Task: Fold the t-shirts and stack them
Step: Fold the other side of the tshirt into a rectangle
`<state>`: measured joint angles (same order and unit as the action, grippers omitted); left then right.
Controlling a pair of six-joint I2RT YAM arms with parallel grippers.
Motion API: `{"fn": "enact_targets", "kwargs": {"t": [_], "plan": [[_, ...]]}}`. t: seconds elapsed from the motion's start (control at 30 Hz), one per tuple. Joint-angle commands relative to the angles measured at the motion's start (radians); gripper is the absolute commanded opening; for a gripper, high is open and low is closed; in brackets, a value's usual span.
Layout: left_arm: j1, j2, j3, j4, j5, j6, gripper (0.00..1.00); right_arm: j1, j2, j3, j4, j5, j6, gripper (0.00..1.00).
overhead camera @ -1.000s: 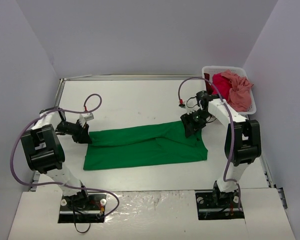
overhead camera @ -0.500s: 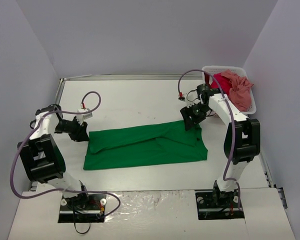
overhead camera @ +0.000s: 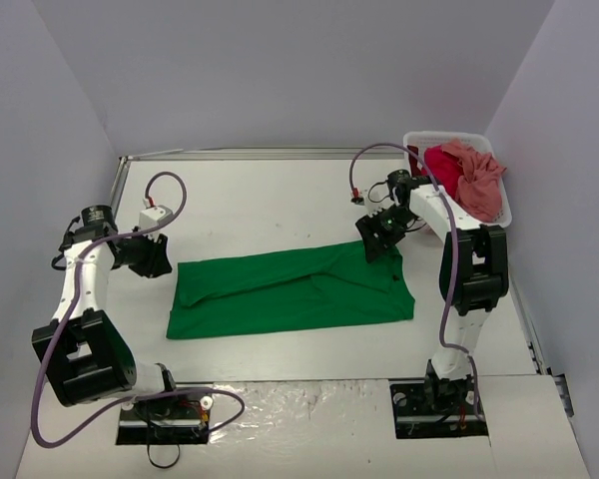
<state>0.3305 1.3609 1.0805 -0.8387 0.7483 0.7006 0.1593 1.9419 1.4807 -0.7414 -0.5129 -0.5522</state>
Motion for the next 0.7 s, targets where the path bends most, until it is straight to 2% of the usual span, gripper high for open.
{"fn": "enact_targets", "kwargs": {"t": [0.0,0.4,0.67], "plan": [[0.002,-0.010,-0.010,0.030,-0.017,-0.090,0.21,-0.014,-0.004,0.016,-0.019,-0.016,-0.040,0.52],[0.004,-0.017,-0.073,0.072,-0.086,-0.144,0.21,-0.038,0.048,0.033,0.060,0.045,-0.017,0.52],[0.010,-0.060,-0.106,0.073,-0.125,-0.141,0.21,-0.037,0.086,0.036,0.050,-0.005,-0.040,0.49]]}}
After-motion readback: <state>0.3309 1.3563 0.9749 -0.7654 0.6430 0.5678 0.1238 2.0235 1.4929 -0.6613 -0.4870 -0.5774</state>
